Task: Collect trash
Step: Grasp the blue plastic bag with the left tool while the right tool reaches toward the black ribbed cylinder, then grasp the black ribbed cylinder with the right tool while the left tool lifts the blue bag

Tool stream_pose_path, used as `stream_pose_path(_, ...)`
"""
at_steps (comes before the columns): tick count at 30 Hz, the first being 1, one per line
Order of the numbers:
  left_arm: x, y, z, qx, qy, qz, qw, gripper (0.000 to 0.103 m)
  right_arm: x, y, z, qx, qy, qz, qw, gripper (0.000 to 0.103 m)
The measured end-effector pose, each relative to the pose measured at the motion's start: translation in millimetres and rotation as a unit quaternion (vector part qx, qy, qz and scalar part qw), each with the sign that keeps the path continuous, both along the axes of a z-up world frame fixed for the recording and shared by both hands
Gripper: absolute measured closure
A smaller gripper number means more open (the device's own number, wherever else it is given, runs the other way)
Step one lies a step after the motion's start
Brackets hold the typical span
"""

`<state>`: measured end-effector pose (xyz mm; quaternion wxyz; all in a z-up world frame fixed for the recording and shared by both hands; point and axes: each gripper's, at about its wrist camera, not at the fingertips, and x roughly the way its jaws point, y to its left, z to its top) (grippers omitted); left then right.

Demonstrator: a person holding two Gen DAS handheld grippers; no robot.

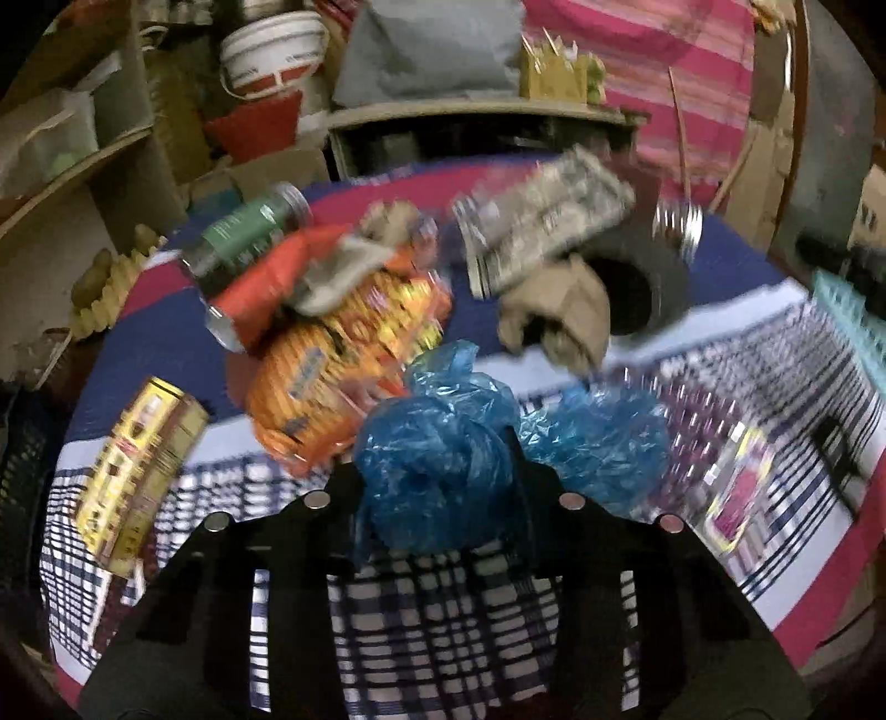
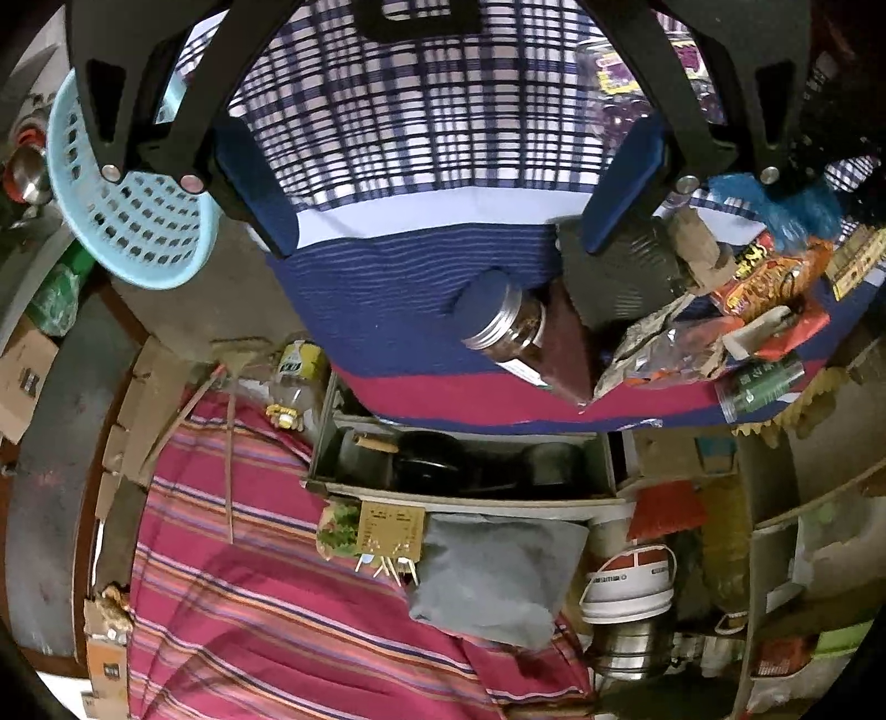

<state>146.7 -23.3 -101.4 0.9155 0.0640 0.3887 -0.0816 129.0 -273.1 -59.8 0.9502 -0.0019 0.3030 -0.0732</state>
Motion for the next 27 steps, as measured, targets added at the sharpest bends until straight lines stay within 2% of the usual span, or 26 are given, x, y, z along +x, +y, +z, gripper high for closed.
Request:
stream_pose_path(3,-0.9,11.5,22.3,-0.024,-0.021,0.019,0.9993,0.065,3.6,6.6,-5.0,0.018,0.005,0.008,1.000,0.004)
stream_pose_path(6,-2.1,21.5,47.4,-0.030,-0.062,0.045,0.9966,0.065,10.4,21.2,-9.6,0.026,0.013,0.025,0.999,0.004)
stream_pose_path(10,1.9,31.1,66.8,-0.030,-0.100,0.050,0.9933,0.065,20.4,44.6,-16.4,0.016,0.024,0.047,0.998,0.004)
stream_pose_path(14,15.4,43.6,63.5,-0.039,-0.088,0.063,0.9933,0.065,33.3,62.5,-27.0,-0.001,0.041,0.072,0.997,0.004)
stream_pose_path(19,27.5,51.8,60.6,-0.052,-0.081,0.065,0.9932,0.065,43.9,70.8,-31.9,0.012,0.050,0.093,0.994,0.005)
stream_pose_path(23,30.2,51.9,55.9,-0.058,-0.068,0.062,0.9940,0.065,52.8,80.1,-38.0,-0.026,0.053,0.108,0.992,0.005)
stream_pose_path(27,28.0,46.2,57.1,-0.058,-0.072,0.056,0.9941,0.065,68.9,73.1,-46.9,-0.010,0.074,0.124,0.989,0.018)
